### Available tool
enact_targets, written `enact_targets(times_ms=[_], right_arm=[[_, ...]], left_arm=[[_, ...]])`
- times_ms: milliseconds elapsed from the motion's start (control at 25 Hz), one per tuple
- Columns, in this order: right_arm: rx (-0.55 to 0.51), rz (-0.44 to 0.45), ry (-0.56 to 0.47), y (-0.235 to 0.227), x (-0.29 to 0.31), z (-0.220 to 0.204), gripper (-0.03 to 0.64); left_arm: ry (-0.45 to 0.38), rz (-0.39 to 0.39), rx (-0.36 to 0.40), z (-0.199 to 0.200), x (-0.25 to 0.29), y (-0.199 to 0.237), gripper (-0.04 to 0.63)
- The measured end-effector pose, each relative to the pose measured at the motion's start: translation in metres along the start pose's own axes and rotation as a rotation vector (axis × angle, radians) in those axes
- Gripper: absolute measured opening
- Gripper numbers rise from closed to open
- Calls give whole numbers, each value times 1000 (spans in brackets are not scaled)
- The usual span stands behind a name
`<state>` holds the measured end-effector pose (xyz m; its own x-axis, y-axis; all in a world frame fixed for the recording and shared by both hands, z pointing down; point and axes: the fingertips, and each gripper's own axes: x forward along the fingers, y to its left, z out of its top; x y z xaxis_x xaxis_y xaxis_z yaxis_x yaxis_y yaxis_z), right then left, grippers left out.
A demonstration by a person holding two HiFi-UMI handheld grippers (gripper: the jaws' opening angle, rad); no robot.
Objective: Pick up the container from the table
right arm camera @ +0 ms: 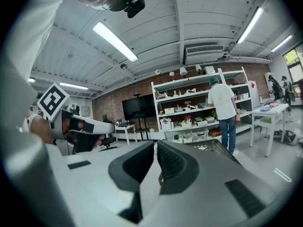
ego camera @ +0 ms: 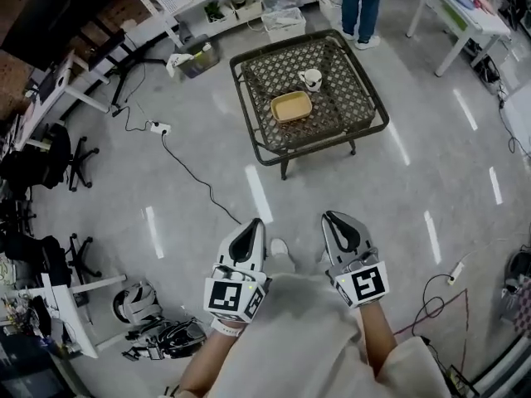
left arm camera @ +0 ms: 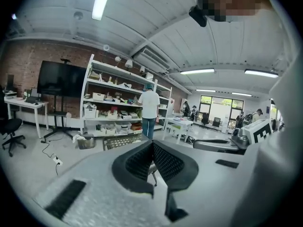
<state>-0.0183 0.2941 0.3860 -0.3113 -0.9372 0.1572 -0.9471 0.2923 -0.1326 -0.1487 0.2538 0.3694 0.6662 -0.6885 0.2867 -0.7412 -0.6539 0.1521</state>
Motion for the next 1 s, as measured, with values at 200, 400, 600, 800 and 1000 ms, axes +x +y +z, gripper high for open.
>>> enact_targets(times_ms=[200, 400, 600, 800, 1000], right_arm=[[14, -11, 33, 22, 30, -3, 20], [-27, 2, 46, 54, 64, -2, 20], [-18, -14, 73, 63, 84, -7, 20], [-50, -14, 79, 50, 119, 0, 20], [-44, -29, 106, -1, 157, 4, 20]], left_arm=[[-21, 8, -42, 9, -8, 41, 23], [-49, 53, -169, 10, -34, 93, 23], [-41, 35, -173, 4, -35, 120, 23], [-37, -1, -182, 13, -2, 139, 23], [-23, -26, -161, 39, 55, 145, 23]])
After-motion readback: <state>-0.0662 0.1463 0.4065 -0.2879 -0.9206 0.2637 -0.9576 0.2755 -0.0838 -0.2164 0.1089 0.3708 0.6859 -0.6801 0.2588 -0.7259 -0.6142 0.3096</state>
